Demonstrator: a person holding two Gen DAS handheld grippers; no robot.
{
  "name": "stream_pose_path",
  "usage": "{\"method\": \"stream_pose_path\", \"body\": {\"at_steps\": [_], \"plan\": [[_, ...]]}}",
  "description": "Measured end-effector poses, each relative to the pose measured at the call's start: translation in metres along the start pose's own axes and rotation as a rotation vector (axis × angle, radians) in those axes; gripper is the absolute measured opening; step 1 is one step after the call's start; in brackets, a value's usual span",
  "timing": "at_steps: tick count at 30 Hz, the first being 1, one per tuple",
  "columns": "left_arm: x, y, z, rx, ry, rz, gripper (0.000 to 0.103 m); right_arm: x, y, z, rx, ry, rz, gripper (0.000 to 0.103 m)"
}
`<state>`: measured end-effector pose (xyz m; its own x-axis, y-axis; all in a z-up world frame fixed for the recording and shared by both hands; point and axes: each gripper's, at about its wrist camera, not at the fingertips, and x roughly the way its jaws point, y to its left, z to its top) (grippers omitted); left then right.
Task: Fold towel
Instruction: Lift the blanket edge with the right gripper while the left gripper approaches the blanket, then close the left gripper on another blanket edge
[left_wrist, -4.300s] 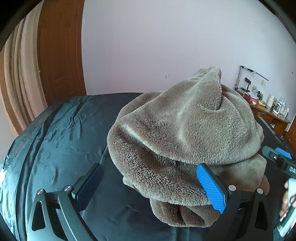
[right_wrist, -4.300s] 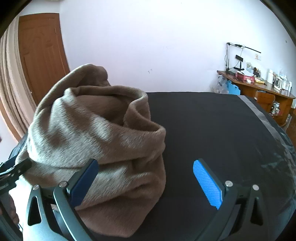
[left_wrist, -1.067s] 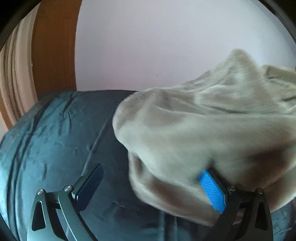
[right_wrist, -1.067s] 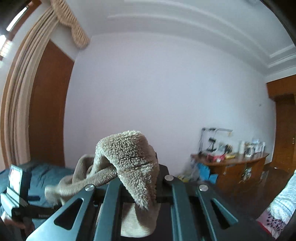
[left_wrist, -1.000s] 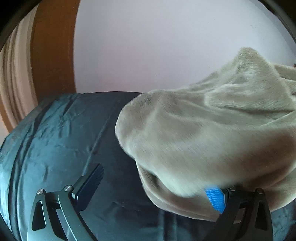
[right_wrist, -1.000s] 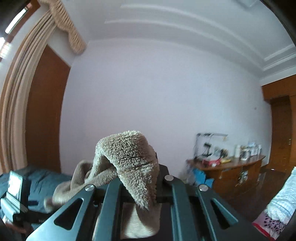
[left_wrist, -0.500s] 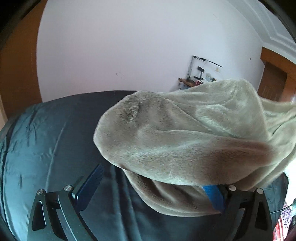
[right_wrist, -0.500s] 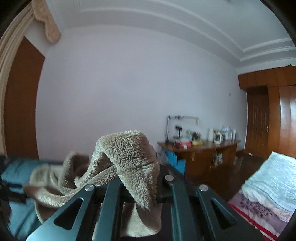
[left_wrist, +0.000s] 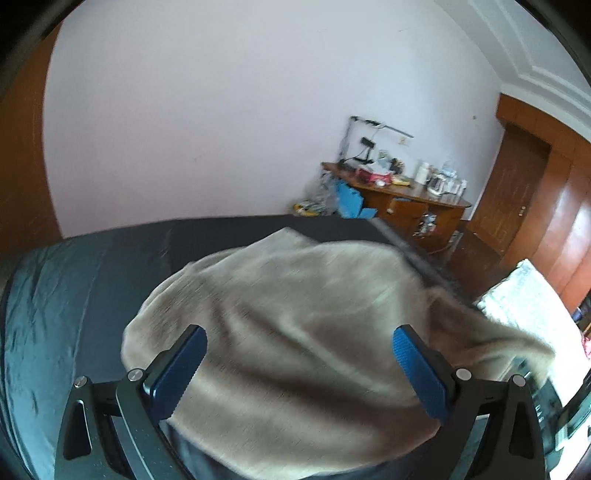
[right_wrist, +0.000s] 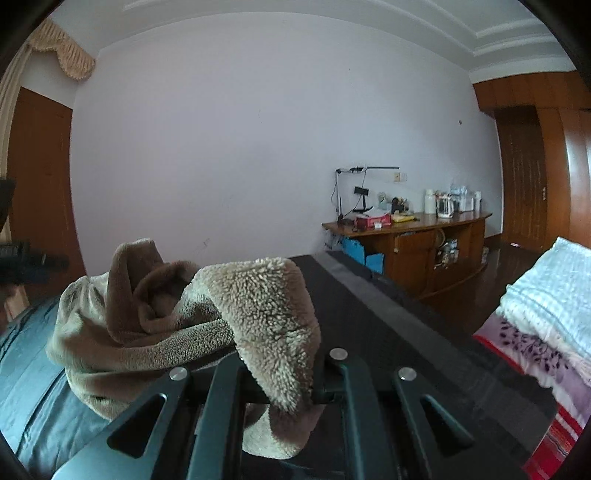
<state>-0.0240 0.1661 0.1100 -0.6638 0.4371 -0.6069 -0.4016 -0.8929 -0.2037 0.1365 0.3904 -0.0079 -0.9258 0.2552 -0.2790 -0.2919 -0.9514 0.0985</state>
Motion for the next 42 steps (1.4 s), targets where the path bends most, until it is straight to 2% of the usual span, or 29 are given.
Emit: {"method": "stream_pose_path", "body": {"at_steps": [3, 6, 8, 11, 15, 19, 21, 23, 25, 28, 32, 36, 38, 40, 42], "plan": [[0.014, -0.024, 0.013, 0.008, 0.035, -0.019, 0.103, -0.003, -0.004, -0.009, 0.015, 0.018, 0.018, 0.011], [0.034, -0.042, 0.017, 0.002, 0.114, -0.034, 0.103, -0.002, -0.01, -0.013, 0.029, 0.023, 0.042, 0.012], [0.041, -0.046, 0.016, -0.024, 0.158, -0.058, 0.103, -0.001, -0.014, -0.015, 0.039, 0.024, 0.06, 0.012], [0.049, -0.048, 0.021, -0.057, 0.183, -0.097, 0.103, -0.003, -0.014, -0.016, 0.036, 0.018, 0.075, 0.012], [0.074, -0.046, 0.029, -0.076, 0.2, -0.021, 0.103, -0.004, -0.011, -0.014, 0.016, 0.008, 0.089, 0.012], [0.103, -0.038, 0.022, -0.1, 0.259, -0.003, 0.1, -0.004, -0.008, -0.013, 0.002, 0.003, 0.093, 0.012], [0.117, -0.032, 0.017, -0.114, 0.291, 0.003, 0.078, -0.005, -0.007, -0.014, -0.002, 0.001, 0.091, 0.012], [0.125, -0.021, 0.01, -0.14, 0.315, 0.008, 0.044, -0.007, -0.006, -0.014, -0.007, 0.0, 0.089, 0.012], [0.124, -0.009, 0.005, -0.189, 0.304, -0.01, 0.032, -0.006, -0.004, -0.014, -0.015, 0.0, 0.087, 0.012], [0.107, 0.009, 0.001, -0.24, 0.246, -0.023, 0.018, -0.007, 0.001, -0.014, -0.03, -0.003, 0.078, 0.012], [0.062, 0.036, -0.009, -0.29, 0.123, 0.01, 0.017, -0.006, 0.006, -0.013, -0.04, -0.004, 0.071, 0.012], [0.015, 0.072, -0.028, -0.374, 0.026, 0.008, 0.017, 0.0, 0.01, -0.011, -0.043, 0.006, 0.083, 0.012], [-0.005, 0.087, -0.044, -0.41, 0.002, 0.001, 0.017, 0.004, 0.013, -0.011, -0.049, 0.015, 0.099, 0.012], [-0.011, 0.096, -0.062, -0.422, 0.017, -0.007, 0.017, 0.007, 0.018, -0.011, -0.058, 0.03, 0.119, 0.012], [-0.017, 0.105, -0.08, -0.433, 0.035, -0.015, 0.017, 0.012, 0.023, -0.012, -0.059, 0.05, 0.137, 0.017]]}}
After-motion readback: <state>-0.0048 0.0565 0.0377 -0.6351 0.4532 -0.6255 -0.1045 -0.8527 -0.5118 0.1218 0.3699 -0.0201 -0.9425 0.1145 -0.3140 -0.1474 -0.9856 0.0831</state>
